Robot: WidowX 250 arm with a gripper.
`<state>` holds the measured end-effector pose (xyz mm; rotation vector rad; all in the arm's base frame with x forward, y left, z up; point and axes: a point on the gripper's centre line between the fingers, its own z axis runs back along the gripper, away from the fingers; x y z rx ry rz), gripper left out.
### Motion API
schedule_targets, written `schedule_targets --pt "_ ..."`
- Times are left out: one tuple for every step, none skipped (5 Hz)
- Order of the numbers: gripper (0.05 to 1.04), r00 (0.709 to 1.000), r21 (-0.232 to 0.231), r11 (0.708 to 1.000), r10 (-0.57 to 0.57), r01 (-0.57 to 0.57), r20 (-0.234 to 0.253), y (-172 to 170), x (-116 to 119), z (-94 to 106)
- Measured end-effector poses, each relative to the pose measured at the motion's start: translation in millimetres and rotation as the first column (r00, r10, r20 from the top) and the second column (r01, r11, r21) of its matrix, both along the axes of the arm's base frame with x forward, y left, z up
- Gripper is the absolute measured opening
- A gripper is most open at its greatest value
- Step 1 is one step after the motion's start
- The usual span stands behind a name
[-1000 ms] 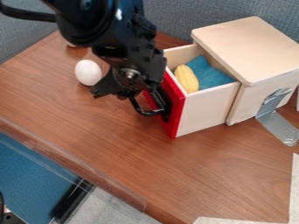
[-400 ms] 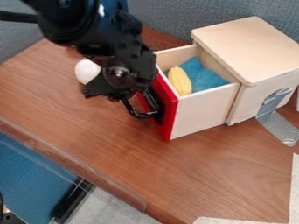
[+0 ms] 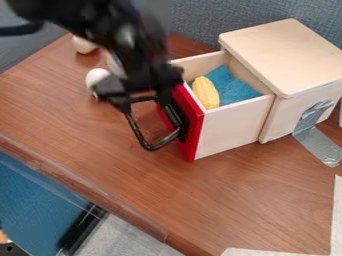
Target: The robot are opening the box
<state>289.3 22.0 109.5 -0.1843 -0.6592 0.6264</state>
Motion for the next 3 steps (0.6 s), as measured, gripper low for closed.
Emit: schedule_targets --pt "1.001 0.992 -0.092 0.988 -0.119 0.124 0.05 -10 -11 36.9" --pt "1.001 0.952 -0.088 0.948 -0.305 0.305 0.019 3 -41 56.2" --pt "1.001 0.844 0.007 0.871 -0.475 0.492 -0.247 -5 -54 34.9"
